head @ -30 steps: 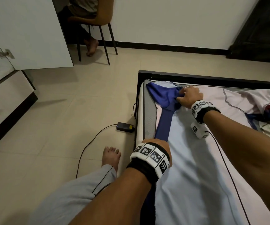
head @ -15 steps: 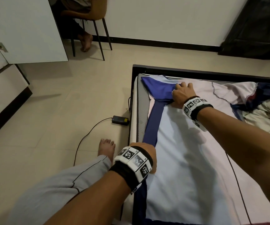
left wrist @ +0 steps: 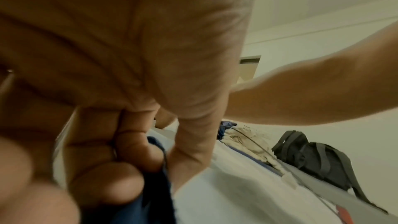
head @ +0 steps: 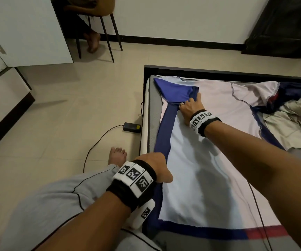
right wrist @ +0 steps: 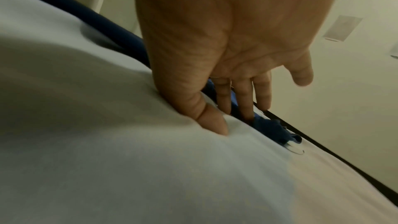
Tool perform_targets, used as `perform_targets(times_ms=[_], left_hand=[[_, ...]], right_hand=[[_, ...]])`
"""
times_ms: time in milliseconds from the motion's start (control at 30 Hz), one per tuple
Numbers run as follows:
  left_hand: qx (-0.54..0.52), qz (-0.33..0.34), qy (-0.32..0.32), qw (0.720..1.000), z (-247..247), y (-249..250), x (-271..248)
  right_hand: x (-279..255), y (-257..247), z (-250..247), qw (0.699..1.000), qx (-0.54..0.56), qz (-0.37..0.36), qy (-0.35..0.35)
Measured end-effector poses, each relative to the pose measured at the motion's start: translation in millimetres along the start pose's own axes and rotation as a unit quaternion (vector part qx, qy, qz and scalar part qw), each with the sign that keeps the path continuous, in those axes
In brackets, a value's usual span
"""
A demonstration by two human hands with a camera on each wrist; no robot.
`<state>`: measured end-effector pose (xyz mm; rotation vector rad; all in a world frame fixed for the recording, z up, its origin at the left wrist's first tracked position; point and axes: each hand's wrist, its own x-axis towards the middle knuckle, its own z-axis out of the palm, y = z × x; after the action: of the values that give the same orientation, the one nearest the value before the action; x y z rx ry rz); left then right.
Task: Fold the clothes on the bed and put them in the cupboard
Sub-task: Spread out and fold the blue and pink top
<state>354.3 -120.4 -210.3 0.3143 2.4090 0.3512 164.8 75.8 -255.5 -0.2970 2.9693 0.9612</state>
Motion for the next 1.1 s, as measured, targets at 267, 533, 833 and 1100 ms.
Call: perform_targets(times_ms=[267, 533, 833, 1100], left_hand=[[-0.051, 0.073, 0.024, 0.996, 15, 17, -7], [-0.018, 0.152, 0.027, 0.988, 31, 38, -4], [-0.004, 0.241, -0.033, 0.970, 45, 46, -1], [0.113, 0.048, -0.012, 0.992, 23, 31, -5]], right_hand=[[-16, -5, 4, 0.898, 0.433, 0.074, -0.009], [-4, -10, -8, 0.851, 0.513, 0.060, -0.096], [-5, 11, 8, 0.856, 0.503, 0.102, -0.070], [-36, 14, 0, 0.844, 0.522, 0.043, -0.112]])
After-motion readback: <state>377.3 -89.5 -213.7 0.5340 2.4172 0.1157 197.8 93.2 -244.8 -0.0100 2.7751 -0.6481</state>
